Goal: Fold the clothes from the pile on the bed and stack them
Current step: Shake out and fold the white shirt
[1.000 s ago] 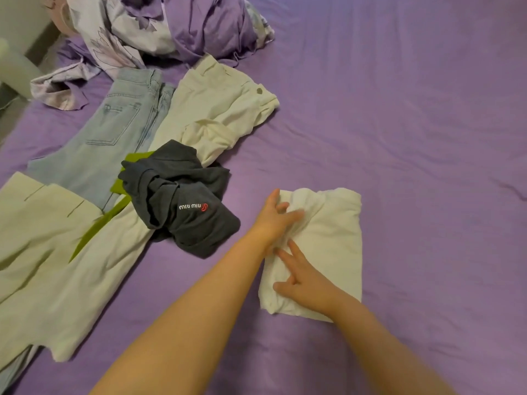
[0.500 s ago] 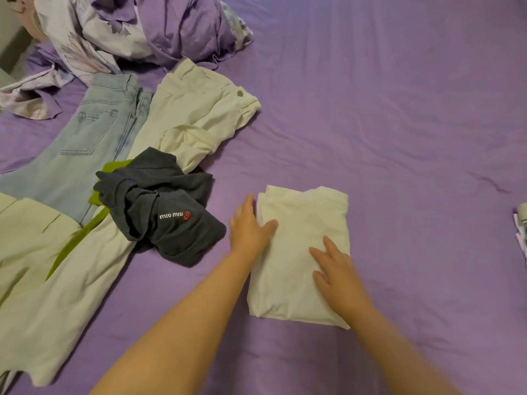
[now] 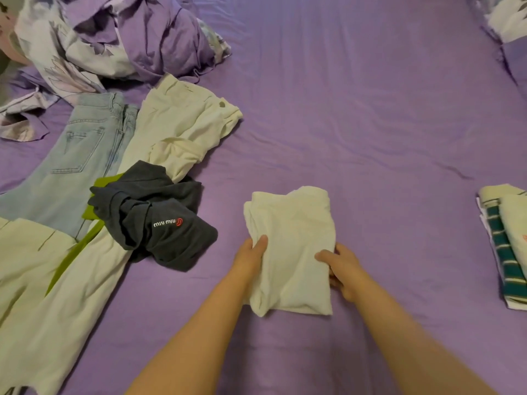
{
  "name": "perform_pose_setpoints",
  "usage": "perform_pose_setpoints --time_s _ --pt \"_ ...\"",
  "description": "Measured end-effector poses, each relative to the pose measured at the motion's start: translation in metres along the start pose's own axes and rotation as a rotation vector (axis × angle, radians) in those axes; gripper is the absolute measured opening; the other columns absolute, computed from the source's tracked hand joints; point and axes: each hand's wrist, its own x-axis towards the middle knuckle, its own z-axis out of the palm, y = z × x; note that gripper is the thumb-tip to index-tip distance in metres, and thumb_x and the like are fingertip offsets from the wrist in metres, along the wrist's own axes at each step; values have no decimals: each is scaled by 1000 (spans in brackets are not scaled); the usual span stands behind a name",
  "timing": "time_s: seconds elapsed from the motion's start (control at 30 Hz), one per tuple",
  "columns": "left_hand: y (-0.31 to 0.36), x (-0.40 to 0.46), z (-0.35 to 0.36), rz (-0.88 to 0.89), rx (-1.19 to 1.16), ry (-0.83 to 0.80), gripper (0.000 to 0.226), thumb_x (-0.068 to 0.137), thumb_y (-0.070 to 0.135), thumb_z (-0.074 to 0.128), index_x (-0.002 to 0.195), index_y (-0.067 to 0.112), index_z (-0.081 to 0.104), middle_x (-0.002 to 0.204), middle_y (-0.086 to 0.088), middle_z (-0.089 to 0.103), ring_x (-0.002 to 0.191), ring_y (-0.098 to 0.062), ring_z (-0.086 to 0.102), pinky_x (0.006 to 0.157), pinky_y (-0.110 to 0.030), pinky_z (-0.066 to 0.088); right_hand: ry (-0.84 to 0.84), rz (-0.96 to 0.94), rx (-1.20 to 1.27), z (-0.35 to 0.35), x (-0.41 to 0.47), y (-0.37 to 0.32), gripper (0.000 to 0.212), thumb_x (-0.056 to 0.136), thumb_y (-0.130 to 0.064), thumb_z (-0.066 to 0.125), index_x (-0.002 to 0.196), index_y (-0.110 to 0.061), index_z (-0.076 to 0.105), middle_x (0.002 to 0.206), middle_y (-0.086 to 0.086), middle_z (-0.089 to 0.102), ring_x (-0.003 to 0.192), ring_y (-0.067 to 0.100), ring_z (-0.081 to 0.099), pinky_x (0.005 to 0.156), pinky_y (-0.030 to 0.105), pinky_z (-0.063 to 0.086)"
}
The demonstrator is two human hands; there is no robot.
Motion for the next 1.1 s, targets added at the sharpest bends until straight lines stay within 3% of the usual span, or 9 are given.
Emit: perform_pose_setpoints --time_s 0.07,0.13,0.27,0.4,0.47,0.77,0.93,1.03,1.1 --pt "0 -12 0 28 -9 -4 43 99 41 44 136 20 45 130 -4 57 114 -27 56 101 -46 44 -48 -20 -25 -8 -9 -3 31 89 -6 53 118 -17 57 89 3 68 61 14 61 43 22 42" --pt "2 -23 3 49 -29 -3 38 100 39 43 133 22 47 127 -4 58 114 -27 56 102 -49 44 -94 -60 -17 -20 -20 -6 36 88 -5 50 116 -26 58 88 -2 70 59 8 64 42 20 43" --pt "9 -49 24 71 -79 -53 29 99 39 45 125 26 49 116 3 62 106 -21 60 97 -46 48 -152 -122 20 -53 -43 -11 46 86 -7 51 113 -43 57 102 -7 72 91 17 67 68 29 53" --pt "20 -71 64 110 -81 -138 20 99 41 44 117 36 52 117 4 65 107 -21 63 97 -49 49 -168 -183 75 -100 -63 -18 50 85 -4 49 118 -42 56 107 -8 71 96 15 67 63 24 52" --pt "26 -80 91 132 -76 -149 18 99 41 44 114 37 52 116 3 66 105 -21 64 95 -48 50 -164 -215 94 -128 -69 -20 52 86 -3 48 122 -39 55 112 -6 70 102 17 66 71 28 53" --pt "70 -109 258 198 -101 -268 31 102 26 44 132 24 51 119 -1 66 108 -24 63 95 -47 50 -44 -311 130 -302 -79 -42 52 83 -4 50 121 -40 57 103 -7 72 92 14 68 66 26 54" --pt "100 -114 357 227 -77 -348 35 102 29 44 137 26 47 121 1 64 109 -22 62 96 -47 50 25 -345 136 -401 -77 -59 52 74 -12 55 111 -47 61 109 -3 70 103 25 63 93 46 48" --pt "111 -110 410 239 -72 -391 31 101 31 44 132 28 50 116 4 66 106 -19 64 91 -42 53 103 -356 114 -455 -66 -65 50 83 -4 51 114 -42 61 108 -3 70 97 21 65 85 43 52" --pt "113 -104 441 225 -85 -411 30 102 30 43 130 31 49 115 6 66 104 -17 64 85 -36 54 153 -359 127 -483 -55 -65 46 85 -2 51 117 -34 60 100 -5 72 84 13 68 66 28 55"
